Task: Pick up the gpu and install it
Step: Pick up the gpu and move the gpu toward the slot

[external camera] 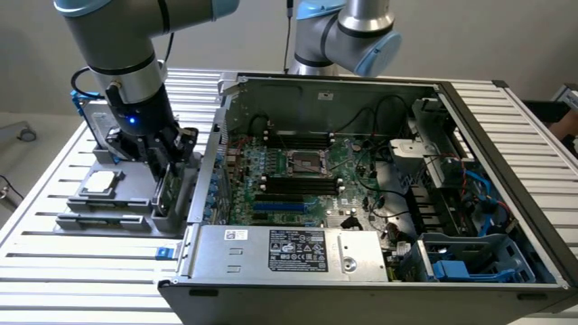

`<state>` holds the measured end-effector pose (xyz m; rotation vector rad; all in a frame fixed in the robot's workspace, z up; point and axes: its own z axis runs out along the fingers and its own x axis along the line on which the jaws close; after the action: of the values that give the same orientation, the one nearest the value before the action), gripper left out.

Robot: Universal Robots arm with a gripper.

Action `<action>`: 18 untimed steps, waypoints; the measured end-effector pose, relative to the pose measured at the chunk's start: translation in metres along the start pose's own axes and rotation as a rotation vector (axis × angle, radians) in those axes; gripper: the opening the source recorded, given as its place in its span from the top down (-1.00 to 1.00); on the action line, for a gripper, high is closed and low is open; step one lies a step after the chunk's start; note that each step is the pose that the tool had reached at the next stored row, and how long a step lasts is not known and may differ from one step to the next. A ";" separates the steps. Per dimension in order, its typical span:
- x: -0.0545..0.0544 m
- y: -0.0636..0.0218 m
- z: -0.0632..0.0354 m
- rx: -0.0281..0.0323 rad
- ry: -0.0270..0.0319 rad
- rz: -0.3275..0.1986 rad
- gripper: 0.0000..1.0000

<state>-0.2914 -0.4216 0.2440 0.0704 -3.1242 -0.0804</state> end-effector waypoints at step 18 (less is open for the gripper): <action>0.000 0.0018 -0.0360 -0.0006 0.0001 0.000 0.47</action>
<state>-0.2911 -0.4216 0.2801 0.0705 -3.1241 -0.0813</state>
